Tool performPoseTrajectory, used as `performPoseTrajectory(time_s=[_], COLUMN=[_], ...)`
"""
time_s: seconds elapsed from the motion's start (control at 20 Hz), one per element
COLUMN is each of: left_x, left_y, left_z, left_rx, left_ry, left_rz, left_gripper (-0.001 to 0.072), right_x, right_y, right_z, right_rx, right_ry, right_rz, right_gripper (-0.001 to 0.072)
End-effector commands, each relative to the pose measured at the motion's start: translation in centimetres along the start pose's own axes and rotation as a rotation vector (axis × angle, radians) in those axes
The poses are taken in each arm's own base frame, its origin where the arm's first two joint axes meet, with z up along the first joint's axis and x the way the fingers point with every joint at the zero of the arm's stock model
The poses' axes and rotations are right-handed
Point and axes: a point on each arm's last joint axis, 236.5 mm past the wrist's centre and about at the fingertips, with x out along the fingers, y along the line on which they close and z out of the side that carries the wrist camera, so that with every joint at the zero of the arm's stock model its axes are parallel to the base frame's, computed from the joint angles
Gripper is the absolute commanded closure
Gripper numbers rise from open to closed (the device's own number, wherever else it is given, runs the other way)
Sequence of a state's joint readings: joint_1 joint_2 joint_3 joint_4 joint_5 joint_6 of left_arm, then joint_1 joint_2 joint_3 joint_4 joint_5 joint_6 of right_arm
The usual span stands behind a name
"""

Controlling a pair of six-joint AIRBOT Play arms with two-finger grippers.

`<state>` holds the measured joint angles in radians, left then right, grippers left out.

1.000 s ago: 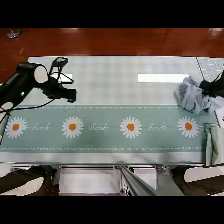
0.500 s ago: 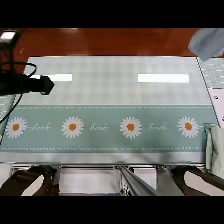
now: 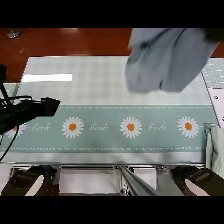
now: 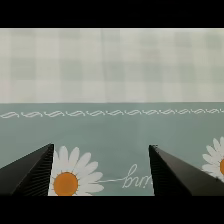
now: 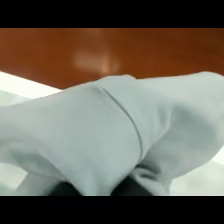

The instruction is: Fold the shirts.

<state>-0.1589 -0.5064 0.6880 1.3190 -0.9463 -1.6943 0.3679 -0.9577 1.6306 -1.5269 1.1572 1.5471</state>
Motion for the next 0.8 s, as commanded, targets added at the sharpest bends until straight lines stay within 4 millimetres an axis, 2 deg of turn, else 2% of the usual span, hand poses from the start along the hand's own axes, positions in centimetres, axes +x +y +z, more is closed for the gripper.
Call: performPoseTrajectory(time_s=[0.0,0.2,0.35,0.45,0.55,0.65,0.7,0.75], left_x=[0.4,0.6,0.6,0.6,0.7,0.7,0.7,0.7], left_y=[-0.5,-0.4,-0.4,-0.4,-0.4,-0.4,-0.4,-0.4], left_z=[-1.1,-1.0,-1.0,-1.0,-1.1,-1.1,-1.1,-1.1], left_rx=[-0.033,-0.009,0.045,0.045,0.043,0.044,0.045,0.051], left_ry=[0.025,0.027,0.025,0.025,0.030,0.030,0.030,0.030], left_rz=[-0.030,-0.029,-0.030,-0.030,-0.028,-0.028,-0.028,-0.028], left_gripper=[0.0005,0.0005,0.0005,0.0005,0.0005,0.0004,0.0004,0.0004], right_x=[4.4,12.1,16.3,18.3,18.9,17.8,17.0,16.5], right_y=[6.8,14.0,19.6,22.7,25.0,24.2,22.7,20.5], right_z=[-8.9,-19.8,-24.9,-27.6,-28.1,-26.9,-25.9,-24.5], right_rx=[-0.046,0.028,0.062,0.189,0.298,0.337,0.311,0.293], right_ry=[0.253,0.510,0.614,0.685,0.713,0.755,0.759,0.734], right_rz=[0.137,0.211,0.273,0.330,0.410,0.467,0.487,0.474], right_gripper=[0.0687,0.0685,0.0685,0.0674,0.0513,0.0079,0.0079,0.0079])
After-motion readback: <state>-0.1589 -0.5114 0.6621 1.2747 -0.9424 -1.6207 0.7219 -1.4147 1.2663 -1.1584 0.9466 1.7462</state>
